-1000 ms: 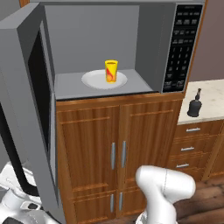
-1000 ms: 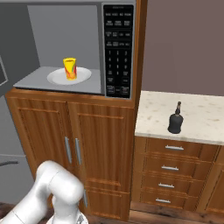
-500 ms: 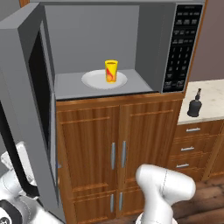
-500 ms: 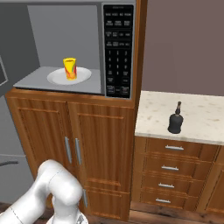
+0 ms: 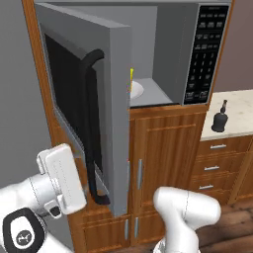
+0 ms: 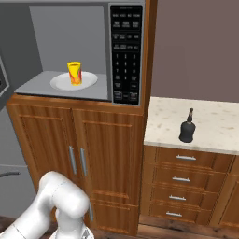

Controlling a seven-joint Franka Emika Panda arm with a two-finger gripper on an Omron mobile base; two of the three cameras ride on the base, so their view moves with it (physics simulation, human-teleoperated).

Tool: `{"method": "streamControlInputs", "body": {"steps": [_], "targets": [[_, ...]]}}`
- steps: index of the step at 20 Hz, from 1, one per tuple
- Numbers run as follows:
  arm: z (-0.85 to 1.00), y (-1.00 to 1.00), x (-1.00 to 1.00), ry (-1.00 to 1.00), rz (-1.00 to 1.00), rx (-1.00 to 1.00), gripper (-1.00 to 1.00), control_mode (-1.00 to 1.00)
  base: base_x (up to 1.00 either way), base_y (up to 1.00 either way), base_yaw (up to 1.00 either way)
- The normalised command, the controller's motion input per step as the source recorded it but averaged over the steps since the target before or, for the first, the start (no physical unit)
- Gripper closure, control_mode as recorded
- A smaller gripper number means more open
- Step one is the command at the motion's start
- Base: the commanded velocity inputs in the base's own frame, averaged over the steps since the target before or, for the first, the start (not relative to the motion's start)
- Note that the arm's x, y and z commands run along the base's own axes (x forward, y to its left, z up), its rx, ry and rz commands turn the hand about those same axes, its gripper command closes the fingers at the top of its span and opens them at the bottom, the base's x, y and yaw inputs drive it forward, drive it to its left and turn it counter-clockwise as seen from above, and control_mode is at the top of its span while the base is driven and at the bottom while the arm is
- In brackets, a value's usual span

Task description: Place the microwavable item in the microwave. Then, close the microwave door and press the start button.

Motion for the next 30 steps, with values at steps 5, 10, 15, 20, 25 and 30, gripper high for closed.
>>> {"method": "streamControlInputs", "body": {"steps": [5,10,15,20,25,30], "targets": [[0.0,-1.0,0.12,-0.14,0.35,0.31,-1.0,-1.0,0.0,0.0,0.0],[0.0,-0.94,0.47,-0.16,0.46,0.23,-1.0,-1.0,0.0,0.0,0.0],[-0.01,-0.51,0.78,-0.16,0.57,0.24,-1.0,-1.0,0.0,0.0,0.0],[-0.01,-0.19,0.94,-0.03,0.54,0.17,-1.0,-1.0,0.0,0.0,0.0],[0.0,-0.02,0.98,0.0,0.34,0.09,-1.0,-1.0,0.0,0.0,0.0],[0.01,-0.06,0.9,0.02,0.11,0.05,-1.0,-1.0,0.0,0.0,0.0]]}}
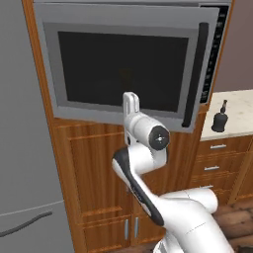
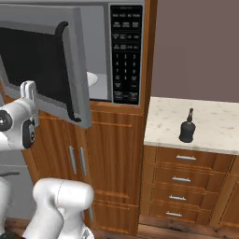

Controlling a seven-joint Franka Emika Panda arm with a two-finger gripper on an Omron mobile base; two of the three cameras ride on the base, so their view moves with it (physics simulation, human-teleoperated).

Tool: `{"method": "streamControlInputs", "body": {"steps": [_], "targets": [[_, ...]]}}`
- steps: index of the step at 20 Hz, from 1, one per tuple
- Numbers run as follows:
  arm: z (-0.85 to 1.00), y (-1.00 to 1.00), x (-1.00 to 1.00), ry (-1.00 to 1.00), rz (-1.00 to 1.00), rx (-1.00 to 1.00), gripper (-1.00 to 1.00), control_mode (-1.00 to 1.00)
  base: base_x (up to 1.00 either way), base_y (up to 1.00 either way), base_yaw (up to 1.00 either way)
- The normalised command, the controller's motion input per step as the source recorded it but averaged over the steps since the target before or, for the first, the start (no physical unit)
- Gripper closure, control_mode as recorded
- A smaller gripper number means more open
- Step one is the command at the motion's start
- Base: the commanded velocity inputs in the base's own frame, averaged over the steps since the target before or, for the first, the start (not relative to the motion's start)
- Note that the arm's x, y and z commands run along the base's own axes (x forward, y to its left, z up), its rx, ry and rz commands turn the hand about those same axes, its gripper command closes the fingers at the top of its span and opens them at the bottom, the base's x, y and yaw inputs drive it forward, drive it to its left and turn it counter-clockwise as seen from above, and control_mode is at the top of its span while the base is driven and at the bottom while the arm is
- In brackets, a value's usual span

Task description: Place the microwavable item in the microwave. Then, close the microwave door and press the start button.

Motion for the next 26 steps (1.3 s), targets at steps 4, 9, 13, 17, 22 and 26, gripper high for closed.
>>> {"method": "streamControlInputs", "body": {"steps": [4,9,13,17,22,26], "targets": [[0.08,-0.06,0.72,0.02,0.05,0.02,-1.0,-1.0,0.0,0.0,0.0],[0.07,-0.05,0.61,0.04,0.05,0.0,-1.0,-1.0,0.0,0.0,0.0],[0.14,-0.02,0.47,0.02,0.07,0.0,-1.0,-1.0,0.0,0.0,0.0],[0.12,-0.03,0.45,0.03,0.12,0.0,-1.0,-1.0,0.0,0.0,0.0],[0.01,-0.02,0.36,0.11,0.16,0.0,-1.0,-1.0,0.0,0.0,0.0],[0.01,-0.25,-0.22,0.05,0.16,0.02,-1.0,-1.0,0.0,0.0,0.0]]}}
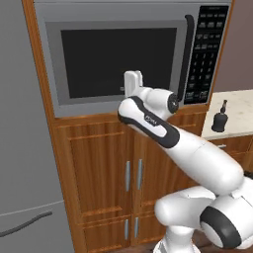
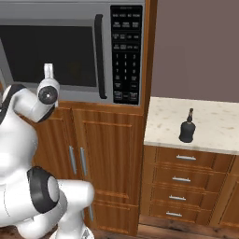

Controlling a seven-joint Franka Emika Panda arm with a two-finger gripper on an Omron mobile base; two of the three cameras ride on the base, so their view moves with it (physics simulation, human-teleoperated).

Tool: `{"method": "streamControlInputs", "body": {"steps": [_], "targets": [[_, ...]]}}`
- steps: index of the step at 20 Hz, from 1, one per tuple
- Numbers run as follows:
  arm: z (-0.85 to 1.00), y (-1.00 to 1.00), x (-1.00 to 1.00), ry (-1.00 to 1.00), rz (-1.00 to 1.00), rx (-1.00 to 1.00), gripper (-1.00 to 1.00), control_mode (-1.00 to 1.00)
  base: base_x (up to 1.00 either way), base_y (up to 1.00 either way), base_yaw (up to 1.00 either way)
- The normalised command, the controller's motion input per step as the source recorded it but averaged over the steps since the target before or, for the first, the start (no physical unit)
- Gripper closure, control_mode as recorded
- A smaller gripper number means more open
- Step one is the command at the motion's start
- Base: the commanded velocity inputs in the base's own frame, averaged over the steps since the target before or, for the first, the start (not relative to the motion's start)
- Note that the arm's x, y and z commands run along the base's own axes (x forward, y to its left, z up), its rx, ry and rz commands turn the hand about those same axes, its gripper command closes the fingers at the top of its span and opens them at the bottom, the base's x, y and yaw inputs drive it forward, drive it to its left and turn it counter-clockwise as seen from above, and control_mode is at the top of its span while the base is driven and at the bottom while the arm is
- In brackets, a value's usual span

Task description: Place the microwavable item in the microwave. Then, close the microwave door and press the start button.

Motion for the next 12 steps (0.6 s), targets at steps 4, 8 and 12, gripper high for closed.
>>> {"method": "streamControlInputs", "body": {"steps": [4,8,12], "targets": [[0.02,-0.67,-1.0,0.0,0.04,0.15,-1.0,-1.0,0.0,0.0,0.0],[0.11,-1.0,-0.76,0.0,0.0,0.11,-1.0,-1.0,0.0,0.0,0.0],[0.48,-1.0,-0.08,0.02,-0.02,0.12,-1.0,-1.0,0.0,0.0,0.0]]}}
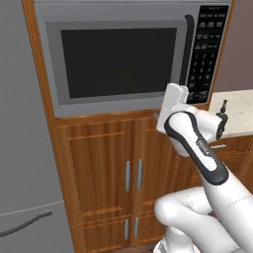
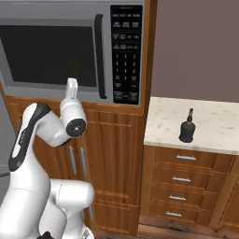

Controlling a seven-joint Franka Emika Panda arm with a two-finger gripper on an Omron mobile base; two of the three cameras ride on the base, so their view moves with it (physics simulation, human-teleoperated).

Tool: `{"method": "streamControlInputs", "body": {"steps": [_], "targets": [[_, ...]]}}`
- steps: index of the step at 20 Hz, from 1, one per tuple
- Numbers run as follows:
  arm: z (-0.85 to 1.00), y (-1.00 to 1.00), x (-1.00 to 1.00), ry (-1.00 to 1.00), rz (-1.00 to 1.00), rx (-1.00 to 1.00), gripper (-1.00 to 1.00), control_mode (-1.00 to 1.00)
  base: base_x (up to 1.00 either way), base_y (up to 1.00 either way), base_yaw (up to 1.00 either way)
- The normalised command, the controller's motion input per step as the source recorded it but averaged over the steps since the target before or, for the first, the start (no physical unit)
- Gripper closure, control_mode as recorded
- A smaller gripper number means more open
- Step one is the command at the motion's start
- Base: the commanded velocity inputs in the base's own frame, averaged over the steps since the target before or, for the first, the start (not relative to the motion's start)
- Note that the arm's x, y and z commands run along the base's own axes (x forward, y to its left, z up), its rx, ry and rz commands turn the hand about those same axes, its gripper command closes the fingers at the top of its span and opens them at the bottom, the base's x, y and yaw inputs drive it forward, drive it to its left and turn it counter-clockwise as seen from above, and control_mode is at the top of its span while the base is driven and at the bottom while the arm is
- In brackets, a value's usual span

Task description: Place the microwavable item in the microwave. Then, close the microwave door and press the start button.

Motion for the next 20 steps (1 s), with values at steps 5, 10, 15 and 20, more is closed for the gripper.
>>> {"method": "streamControlInputs", "body": {"steps": [5,10,15,20], "targets": [[0.29,-1.0,-0.05,0.05,-0.01,0.15,-1.0,-1.0,0.0,0.0,0.0],[-0.15,-1.0,-0.04,0.05,0.0,0.14,-1.0,-1.0,0.0,0.0,0.0],[-0.35,-0.67,0.26,0.08,0.0,0.09,-1.0,-1.0,0.0,0.0,0.0],[-0.41,-0.07,0.7,0.09,0.0,0.03,-1.0,-1.0,0.0,0.0,0.0]]}}
